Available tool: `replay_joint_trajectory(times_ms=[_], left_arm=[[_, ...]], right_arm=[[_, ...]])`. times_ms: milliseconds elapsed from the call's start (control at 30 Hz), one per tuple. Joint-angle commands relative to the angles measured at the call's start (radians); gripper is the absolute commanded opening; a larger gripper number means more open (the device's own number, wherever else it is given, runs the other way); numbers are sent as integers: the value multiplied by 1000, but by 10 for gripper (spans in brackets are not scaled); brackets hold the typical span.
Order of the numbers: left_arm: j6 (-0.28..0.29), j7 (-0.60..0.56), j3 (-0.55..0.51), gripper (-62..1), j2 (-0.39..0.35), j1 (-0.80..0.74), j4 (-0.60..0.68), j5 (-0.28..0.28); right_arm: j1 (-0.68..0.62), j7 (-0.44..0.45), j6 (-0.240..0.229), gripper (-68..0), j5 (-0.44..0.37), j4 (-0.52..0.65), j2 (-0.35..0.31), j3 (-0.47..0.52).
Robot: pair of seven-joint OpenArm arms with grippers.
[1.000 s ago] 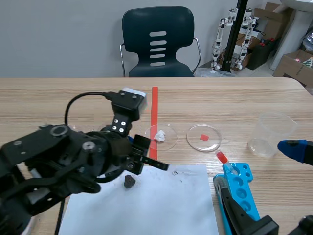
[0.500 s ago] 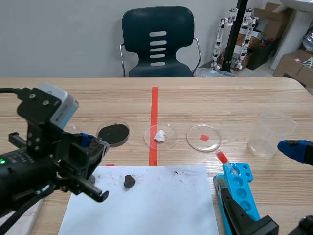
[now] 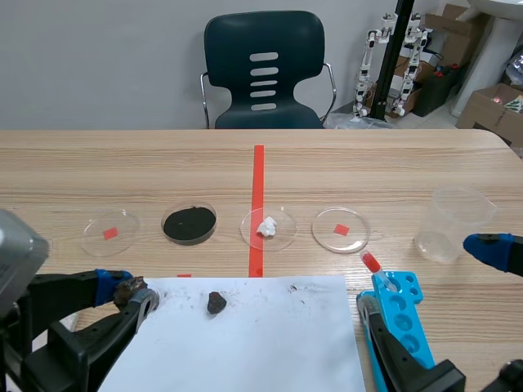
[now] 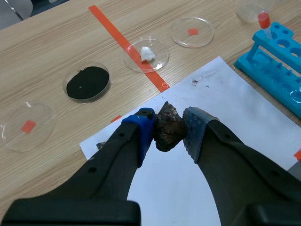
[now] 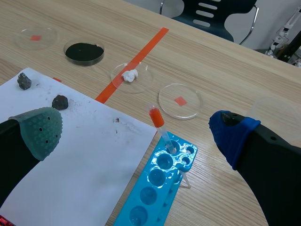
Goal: Pick up the right mineral with the left hand
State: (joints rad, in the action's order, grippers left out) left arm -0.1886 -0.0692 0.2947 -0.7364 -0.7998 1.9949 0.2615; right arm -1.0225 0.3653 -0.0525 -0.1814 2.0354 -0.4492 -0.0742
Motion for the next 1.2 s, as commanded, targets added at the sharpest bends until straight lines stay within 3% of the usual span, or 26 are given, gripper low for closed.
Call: replay_joint_trajectory(times_ms=[0,300,1167], left_arm=[[-2,-48,-23,-535,13,-27,35,2],[-2,-95,-88,-535,13,-120,61,-42],[-2,-91,-88,-535,13,-120,61,-42]], right_arm=[[9,15,0,4,-6,5,-8,2],[9,15,0,4,-6,5,-8,2],[9,15,0,4,-6,5,-8,2]])
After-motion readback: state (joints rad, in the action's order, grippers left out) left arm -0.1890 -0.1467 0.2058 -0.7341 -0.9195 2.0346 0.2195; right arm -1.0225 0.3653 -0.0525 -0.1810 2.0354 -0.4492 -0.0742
